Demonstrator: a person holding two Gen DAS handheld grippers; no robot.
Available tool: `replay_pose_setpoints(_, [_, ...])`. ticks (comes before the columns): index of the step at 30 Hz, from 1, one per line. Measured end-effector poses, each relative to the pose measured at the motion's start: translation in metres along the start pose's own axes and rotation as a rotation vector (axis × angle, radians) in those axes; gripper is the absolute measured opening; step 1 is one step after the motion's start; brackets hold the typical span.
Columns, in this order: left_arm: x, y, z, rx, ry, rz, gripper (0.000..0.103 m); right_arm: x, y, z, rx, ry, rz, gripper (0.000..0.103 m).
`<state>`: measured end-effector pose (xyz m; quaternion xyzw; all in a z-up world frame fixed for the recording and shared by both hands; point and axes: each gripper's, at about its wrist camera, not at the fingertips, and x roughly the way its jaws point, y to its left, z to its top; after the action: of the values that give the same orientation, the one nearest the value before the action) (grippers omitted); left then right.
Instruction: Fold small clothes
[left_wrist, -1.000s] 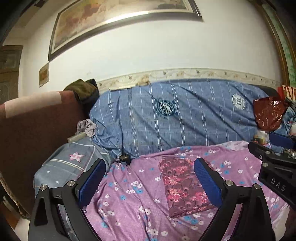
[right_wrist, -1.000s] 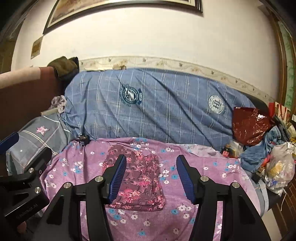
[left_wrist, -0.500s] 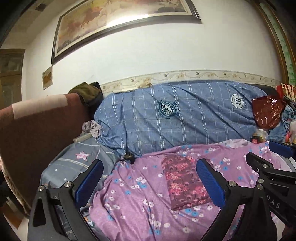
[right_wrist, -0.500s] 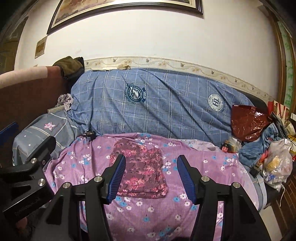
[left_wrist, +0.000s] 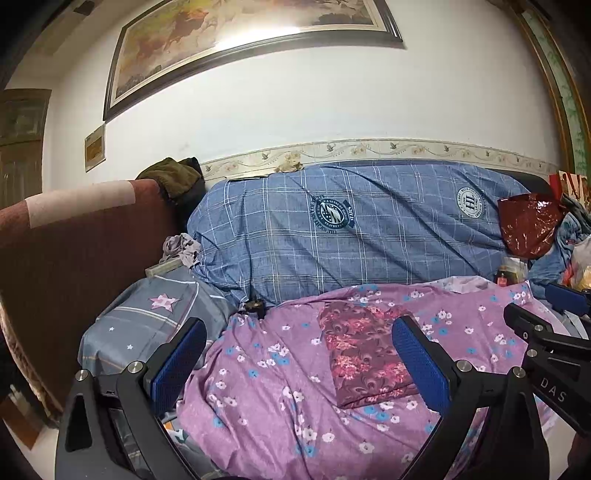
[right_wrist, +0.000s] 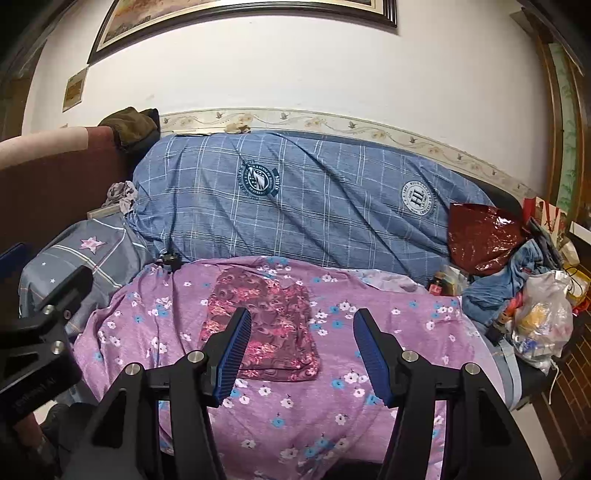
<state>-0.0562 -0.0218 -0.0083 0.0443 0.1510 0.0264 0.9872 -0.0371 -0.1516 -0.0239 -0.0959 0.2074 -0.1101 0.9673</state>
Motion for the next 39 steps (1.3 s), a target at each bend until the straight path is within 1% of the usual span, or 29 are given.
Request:
replay_pose_setpoints(8, [-0.019, -0.001, -0.001, -0.002, -0.007, 0.008, 0.102, -0.007, -0.007, -0.006, 0.015, 0.016, 0.009, 0.059])
replay_pose_setpoints(12, [-0.039, 0.0, -0.001, 0.017, -0.022, 0.022, 0.102, -0.019, -0.009, -0.005, 0.022, 0.008, 0.029, 0.059])
replay_pose_setpoints(14, [-0.049, 0.002, -0.001, 0.011, -0.032, 0.02, 0.102, -0.025, -0.01, -0.003, 0.024, 0.002, 0.038, 0.059])
replay_pose_setpoints(20, [-0.078, 0.003, 0.002, -0.022, -0.076, 0.003, 0.102, -0.053, -0.014, 0.004, 0.027, -0.037, 0.032, 0.059])
replay_pose_setpoints(24, [-0.094, 0.002, 0.006, -0.04, -0.092, -0.041, 0.102, -0.074, -0.02, 0.008, 0.033, -0.065, 0.009, 0.06])
replay_pose_setpoints(28, [-0.109, 0.003, 0.01, -0.034, -0.131, -0.053, 0.102, -0.087, -0.025, 0.013, 0.043, -0.09, -0.005, 0.064])
replay_pose_setpoints(30, [-0.116, 0.006, 0.011, -0.038, -0.142, -0.076, 0.102, -0.096, -0.026, 0.016, 0.046, -0.104, -0.016, 0.064])
replay_pose_setpoints(35, [-0.117, 0.012, 0.018, -0.044, -0.157, -0.109, 0.102, -0.102, -0.02, 0.023, 0.043, -0.098, -0.005, 0.064])
replay_pose_setpoints(36, [-0.115, 0.014, 0.021, -0.048, -0.162, -0.12, 0.102, -0.101, -0.019, 0.026, 0.041, -0.099, -0.005, 0.065])
replay_pose_setpoints(39, [-0.1, 0.017, 0.028, -0.049, -0.164, -0.122, 0.102, -0.091, -0.014, 0.034, 0.03, -0.096, -0.009, 0.067])
